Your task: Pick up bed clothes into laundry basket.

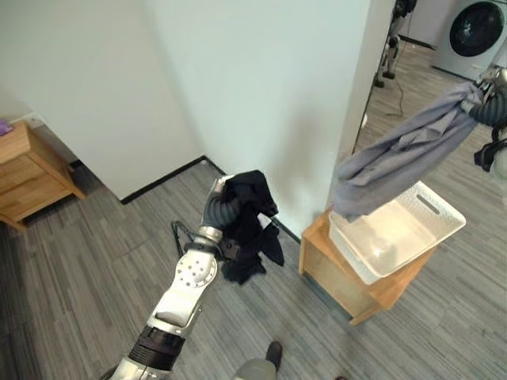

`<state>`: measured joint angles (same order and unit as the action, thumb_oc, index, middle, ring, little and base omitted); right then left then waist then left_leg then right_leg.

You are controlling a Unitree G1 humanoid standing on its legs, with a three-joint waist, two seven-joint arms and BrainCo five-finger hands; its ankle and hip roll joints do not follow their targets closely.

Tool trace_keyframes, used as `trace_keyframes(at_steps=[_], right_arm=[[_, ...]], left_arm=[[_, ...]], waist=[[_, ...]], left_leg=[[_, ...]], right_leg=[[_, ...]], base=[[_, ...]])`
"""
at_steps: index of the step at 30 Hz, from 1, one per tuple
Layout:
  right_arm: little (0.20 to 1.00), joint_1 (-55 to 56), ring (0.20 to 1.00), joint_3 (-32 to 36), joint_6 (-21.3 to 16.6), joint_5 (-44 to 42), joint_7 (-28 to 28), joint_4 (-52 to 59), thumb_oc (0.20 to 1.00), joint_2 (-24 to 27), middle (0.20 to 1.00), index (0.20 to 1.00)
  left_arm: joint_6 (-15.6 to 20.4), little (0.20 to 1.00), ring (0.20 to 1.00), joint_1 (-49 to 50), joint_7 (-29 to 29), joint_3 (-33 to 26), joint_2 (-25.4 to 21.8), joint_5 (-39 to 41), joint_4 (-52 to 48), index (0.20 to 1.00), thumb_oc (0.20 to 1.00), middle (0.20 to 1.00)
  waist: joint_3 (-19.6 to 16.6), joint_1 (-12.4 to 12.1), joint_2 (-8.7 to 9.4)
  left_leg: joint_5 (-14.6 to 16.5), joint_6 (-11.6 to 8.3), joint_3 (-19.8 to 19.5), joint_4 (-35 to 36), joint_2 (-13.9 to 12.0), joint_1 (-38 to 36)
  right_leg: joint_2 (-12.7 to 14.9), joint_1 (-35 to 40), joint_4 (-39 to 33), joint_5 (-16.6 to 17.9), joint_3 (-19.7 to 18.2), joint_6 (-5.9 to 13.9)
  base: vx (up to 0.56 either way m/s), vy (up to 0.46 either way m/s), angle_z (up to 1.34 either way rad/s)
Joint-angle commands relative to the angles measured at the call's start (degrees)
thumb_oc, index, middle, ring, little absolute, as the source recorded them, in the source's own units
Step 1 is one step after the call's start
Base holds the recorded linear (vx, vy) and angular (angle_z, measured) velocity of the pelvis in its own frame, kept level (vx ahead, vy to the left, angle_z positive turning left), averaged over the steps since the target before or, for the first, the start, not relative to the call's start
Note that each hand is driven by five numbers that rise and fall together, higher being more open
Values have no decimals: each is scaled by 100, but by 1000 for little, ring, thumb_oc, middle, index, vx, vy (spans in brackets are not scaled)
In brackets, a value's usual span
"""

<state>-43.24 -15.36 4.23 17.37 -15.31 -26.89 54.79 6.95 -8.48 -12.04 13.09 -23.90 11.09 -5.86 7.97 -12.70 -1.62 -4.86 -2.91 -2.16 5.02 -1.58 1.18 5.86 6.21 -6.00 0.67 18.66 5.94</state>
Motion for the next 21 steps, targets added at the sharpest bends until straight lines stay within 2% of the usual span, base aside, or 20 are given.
trace_keyframes(at_steps=[1, 7, 15, 17, 21], right_arm=[[200, -181, 200, 226, 1, 294, -50, 512, 200, 224, 200, 200], [200, -77, 200, 297, 108, 497, -80, 497, 200, 174, 200, 200], [200, -502, 200, 125, 313, 443, -199, -294, 200, 477, 200, 200], [200, -424, 200, 17, 322, 404, -86, -527, 200, 406, 200, 200], [200, 422, 200, 307, 415, 638, 122, -347, 200, 23, 200, 200]], left_arm=[[383, 200, 200, -303, 48, -11, -96, 186, -351, 200, 200, 200], [367, 200, 200, -338, 67, 58, -96, 176, -325, 200, 200, 200], [338, 200, 200, -301, 119, 173, -110, 199, -277, 200, 200, 200], [326, 200, 200, -320, 155, 218, -103, 222, -245, 200, 200, 200], [287, 200, 200, -295, 249, 234, -52, 191, -274, 200, 200, 200]], waist=[[-225, -134, 302], [-172, -236, 353], [-69, -227, 358], [22, -206, 318], [124, -145, 244]], left_leg=[[-81, -285, -64, -2, -127, 341], [-95, -288, -176, -2, -91, 458], [-110, -278, -226, -2, -39, 581], [-113, -266, -225, -2, -25, 649], [-117, -246, -222, -2, -15, 730]], right_leg=[[293, 224, 100, -140, 384, 152], [320, 195, 100, -153, 477, 167], [350, 95, 100, -113, 498, 186], [362, 25, 100, -100, 475, 192], [387, -79, 100, -88, 451, 193]], base=[[8, -2, 16], [12, 1, 7], [2, 9, 5], [-18, 9, -2], [-12, 7, -3]])
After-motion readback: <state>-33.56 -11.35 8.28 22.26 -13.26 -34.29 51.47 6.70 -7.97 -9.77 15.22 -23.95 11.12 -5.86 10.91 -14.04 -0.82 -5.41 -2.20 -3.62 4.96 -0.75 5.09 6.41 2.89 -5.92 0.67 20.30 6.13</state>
